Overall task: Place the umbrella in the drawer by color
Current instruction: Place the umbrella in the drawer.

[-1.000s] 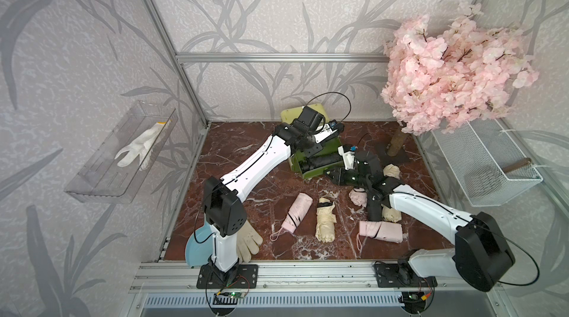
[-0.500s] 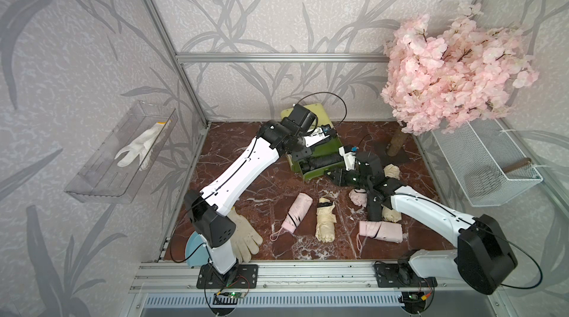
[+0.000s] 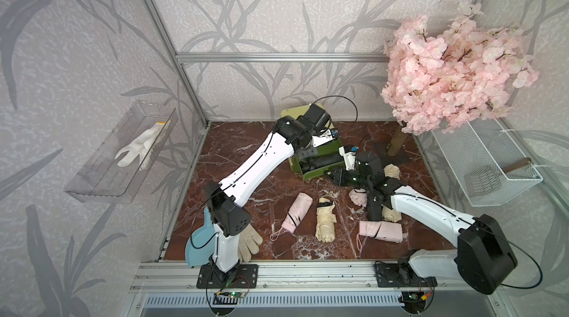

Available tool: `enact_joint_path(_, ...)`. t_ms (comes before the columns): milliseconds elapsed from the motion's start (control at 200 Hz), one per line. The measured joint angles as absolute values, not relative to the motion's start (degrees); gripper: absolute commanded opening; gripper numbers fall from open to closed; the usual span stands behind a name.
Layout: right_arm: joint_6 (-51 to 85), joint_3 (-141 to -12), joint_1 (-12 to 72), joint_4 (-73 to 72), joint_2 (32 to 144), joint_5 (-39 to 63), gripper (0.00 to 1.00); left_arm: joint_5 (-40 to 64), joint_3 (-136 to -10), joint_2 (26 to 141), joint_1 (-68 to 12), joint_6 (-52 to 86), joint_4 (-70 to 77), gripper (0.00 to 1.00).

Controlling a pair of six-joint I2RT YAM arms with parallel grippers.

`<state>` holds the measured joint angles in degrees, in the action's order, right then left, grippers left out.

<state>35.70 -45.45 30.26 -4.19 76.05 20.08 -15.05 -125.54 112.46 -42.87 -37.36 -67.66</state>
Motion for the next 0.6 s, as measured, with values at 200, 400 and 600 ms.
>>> enact_joint_path(200,35.7,-45.5,30.3,-4.2,76.1,20.2,0.09,-15.6,-129.5,118.6,-43.3,-36.2,-68.9,0.07)
enact_joint_path(400,36.0,-45.5,30.3,-4.2,76.1,20.4,0.09,-16.4,-130.3,119.0,-43.4,-35.0,-69.4,0.41)
enact_joint_path(600,36.2,-45.5,30.3,-4.2,76.1,20.6,0.09,-16.4,-130.3,119.0,-43.3,-32.6,-69.4,0.54)
